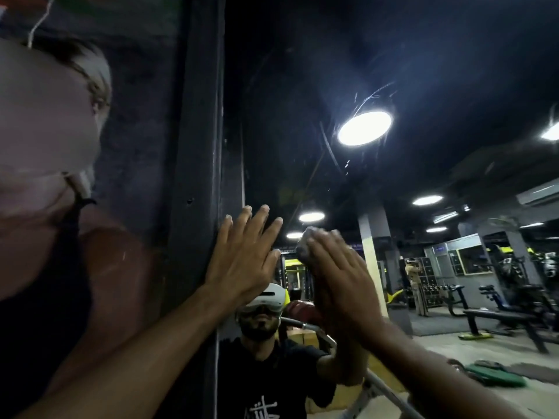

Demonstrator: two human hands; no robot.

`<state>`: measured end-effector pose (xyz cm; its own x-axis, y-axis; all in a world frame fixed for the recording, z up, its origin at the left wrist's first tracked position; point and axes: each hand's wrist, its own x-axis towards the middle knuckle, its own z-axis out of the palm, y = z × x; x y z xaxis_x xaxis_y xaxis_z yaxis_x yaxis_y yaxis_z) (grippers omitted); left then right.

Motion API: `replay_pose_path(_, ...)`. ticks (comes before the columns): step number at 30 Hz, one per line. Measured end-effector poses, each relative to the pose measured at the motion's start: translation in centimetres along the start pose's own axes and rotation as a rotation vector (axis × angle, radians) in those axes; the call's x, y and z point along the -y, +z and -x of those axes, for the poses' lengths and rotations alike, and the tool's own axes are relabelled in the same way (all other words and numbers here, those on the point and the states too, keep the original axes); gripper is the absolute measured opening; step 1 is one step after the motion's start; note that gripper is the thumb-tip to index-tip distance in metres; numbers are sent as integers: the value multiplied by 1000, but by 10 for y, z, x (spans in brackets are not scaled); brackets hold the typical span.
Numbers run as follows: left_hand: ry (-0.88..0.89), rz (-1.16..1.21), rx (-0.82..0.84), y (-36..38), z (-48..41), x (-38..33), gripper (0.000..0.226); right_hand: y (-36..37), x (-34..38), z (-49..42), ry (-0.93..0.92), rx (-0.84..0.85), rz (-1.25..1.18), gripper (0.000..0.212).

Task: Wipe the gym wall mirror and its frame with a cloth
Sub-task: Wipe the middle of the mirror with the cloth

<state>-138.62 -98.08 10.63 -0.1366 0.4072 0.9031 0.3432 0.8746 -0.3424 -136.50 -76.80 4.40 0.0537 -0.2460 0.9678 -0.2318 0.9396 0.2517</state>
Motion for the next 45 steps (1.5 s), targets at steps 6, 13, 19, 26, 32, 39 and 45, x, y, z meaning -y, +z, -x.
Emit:
replay_pose_path(6, -53, 37, 36, -8, -42, -25, 64, -41, -114, -31, 590, -189, 56, 46)
replay_pose_path(13, -146, 21, 10, -7, -85, -37, 65, -19, -74, -61, -110, -28, -15, 48)
replay_pose_path(19, -183, 1, -44, -5, -102, -40, 65, -30, -117, -145, 704, -241, 44, 57)
replay_pose_path(26, -189, 3, -46, -3, -89, -52, 62, -28, -112, -158, -162, 36, 24, 45)
replay_pose_path(32, -158, 63, -66, 22, -22, -75, 62, -39, -115, -73, 483, -226, -15, 57)
replay_pose_path(39, -60, 100, -94, 31, 9, -92, 62, -35, -92, 17, -121, 32, -3, 62)
replay_pose_path(45, -74, 79, -36, 30, -21, -123, 63, -76, -180, 28, 644, -173, 12, 56)
